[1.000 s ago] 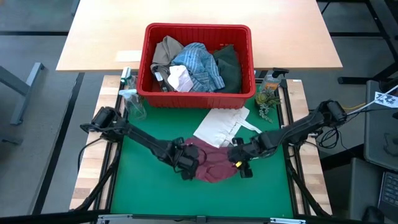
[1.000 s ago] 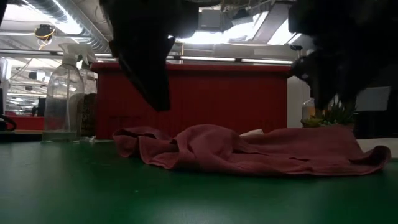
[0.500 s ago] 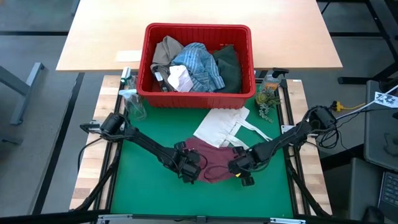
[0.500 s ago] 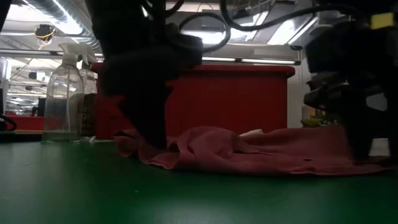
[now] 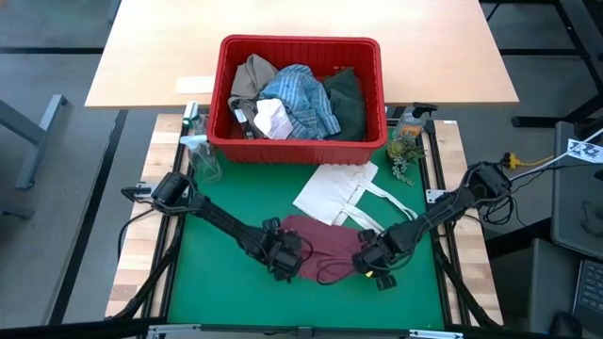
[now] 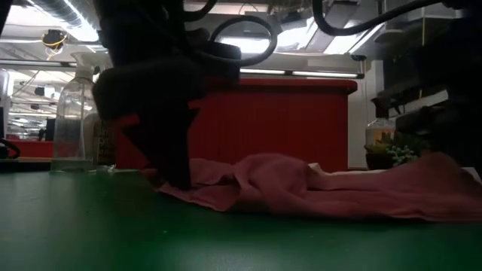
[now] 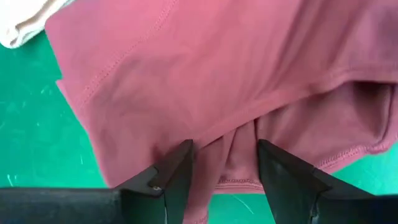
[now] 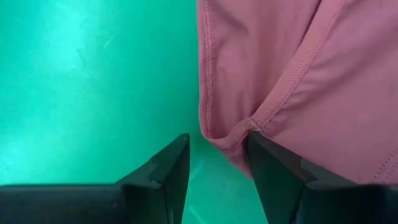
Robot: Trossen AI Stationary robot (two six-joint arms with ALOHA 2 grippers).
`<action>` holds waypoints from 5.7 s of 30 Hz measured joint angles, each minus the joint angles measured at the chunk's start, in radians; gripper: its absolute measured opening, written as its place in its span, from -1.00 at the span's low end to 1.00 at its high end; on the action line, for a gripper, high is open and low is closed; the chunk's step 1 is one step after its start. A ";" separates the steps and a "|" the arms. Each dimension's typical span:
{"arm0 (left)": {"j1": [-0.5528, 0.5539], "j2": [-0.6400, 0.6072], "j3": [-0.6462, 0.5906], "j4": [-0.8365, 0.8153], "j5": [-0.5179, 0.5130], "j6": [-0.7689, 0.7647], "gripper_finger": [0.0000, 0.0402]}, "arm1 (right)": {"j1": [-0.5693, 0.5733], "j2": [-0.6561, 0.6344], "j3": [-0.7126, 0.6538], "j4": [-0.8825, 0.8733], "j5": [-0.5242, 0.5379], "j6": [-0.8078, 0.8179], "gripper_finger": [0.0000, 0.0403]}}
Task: Fold Laundry from Bin
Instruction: Fold the pink underwear
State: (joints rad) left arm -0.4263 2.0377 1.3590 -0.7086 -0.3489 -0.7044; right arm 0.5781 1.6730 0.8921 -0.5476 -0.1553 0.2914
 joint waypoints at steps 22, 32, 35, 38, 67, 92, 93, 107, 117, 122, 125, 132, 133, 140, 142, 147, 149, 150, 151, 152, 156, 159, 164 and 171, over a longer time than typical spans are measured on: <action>-0.020 -0.027 0.000 -0.015 0.007 0.000 -0.14 | -0.002 -0.104 -0.006 -0.021 0.096 0.020 -0.19; -0.019 -0.088 0.000 0.015 0.104 0.015 -0.14 | -0.002 -0.105 -0.004 0.154 0.129 -0.007 -0.19; -0.019 -0.090 0.000 0.077 0.184 0.015 -0.14 | -0.003 -0.105 -0.004 0.160 0.143 -0.008 -0.19; -0.020 -0.090 0.000 0.182 0.245 0.014 -0.14 | -0.002 -0.105 -0.003 0.164 0.173 -0.011 -0.19; -0.131 -0.037 0.001 0.467 0.122 0.354 -0.14 | -0.002 -0.107 -0.002 0.163 0.174 -0.008 -0.19; -0.100 0.079 0.001 0.459 0.068 0.403 -0.69 | -0.002 -0.107 -0.002 0.153 0.153 -0.008 -0.19; -0.097 0.078 0.001 0.459 0.073 0.385 -0.77 | -0.002 -0.107 -0.002 0.153 0.146 -0.008 -0.19; -0.076 -0.055 0.000 0.453 0.184 0.311 -0.98 | -0.002 -0.197 -0.002 0.130 0.112 -0.009 -0.19; 0.046 -0.060 0.000 0.439 0.170 0.321 -0.99 | -0.002 -0.263 -0.002 0.063 0.165 -0.009 -0.19; 0.111 -0.060 0.000 0.388 0.159 0.322 -0.99 | -0.002 -0.264 -0.002 0.053 0.166 -0.009 -0.19; 0.143 -0.060 0.000 0.347 0.154 0.322 -1.00 | -0.002 -0.264 -0.002 0.046 0.170 -0.009 -0.19; 0.205 -0.060 0.000 0.331 0.149 0.379 -1.00 | -0.002 -0.264 -0.002 0.047 0.194 -0.009 -0.19; 0.212 -0.060 0.000 0.331 0.150 0.383 -1.00 | -0.002 -0.264 -0.002 0.047 0.194 -0.009 -0.19; 0.240 -0.060 0.000 0.325 0.149 0.384 -0.98 | -0.002 -0.264 -0.002 0.047 0.194 -0.009 -0.19; 0.239 -0.060 0.000 0.325 0.142 0.384 -0.93 | -0.002 -0.264 -0.002 0.047 0.194 -0.009 -0.19; 0.238 -0.060 0.000 0.325 0.079 0.384 -0.80 | -0.002 -0.264 -0.002 0.047 0.194 -0.009 -0.19; 0.239 -0.060 0.000 0.325 0.053 0.384 -0.75 | -0.002 -0.264 -0.002 0.047 0.194 -0.009 -0.19; 0.239 -0.060 0.000 0.325 0.039 0.384 -0.72 | -0.002 -0.264 -0.002 0.047 0.194 -0.009 -0.19; 0.239 -0.060 0.000 0.325 0.028 0.384 -0.69 | -0.002 -0.264 -0.002 0.047 0.194 -0.009 -0.19; 0.239 -0.060 0.000 0.326 0.023 0.384 -0.66 | -0.002 -0.264 -0.002 0.047 0.194 -0.009 -0.19; 0.238 -0.060 0.000 0.327 0.021 0.377 -0.53 | -0.002 -0.264 -0.002 0.048 0.194 -0.009 -0.19; 0.238 -0.060 0.000 0.328 0.021 0.371 -0.43 | -0.002 -0.264 -0.002 0.050 0.194 -0.009 -0.19; 0.238 -0.060 0.000 0.328 0.021 0.371 -0.32 | -0.002 -0.264 -0.002 0.051 0.194 -0.009 -0.19; 0.238 -0.060 0.000 0.327 0.024 0.374 -0.32 | -0.002 -0.264 -0.002 0.055 0.198 -0.009 -0.19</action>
State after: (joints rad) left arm -0.1879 1.9778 1.3590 -0.3820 -0.3252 -0.3305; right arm 0.5759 1.4090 0.8902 -0.4930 0.0428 0.2826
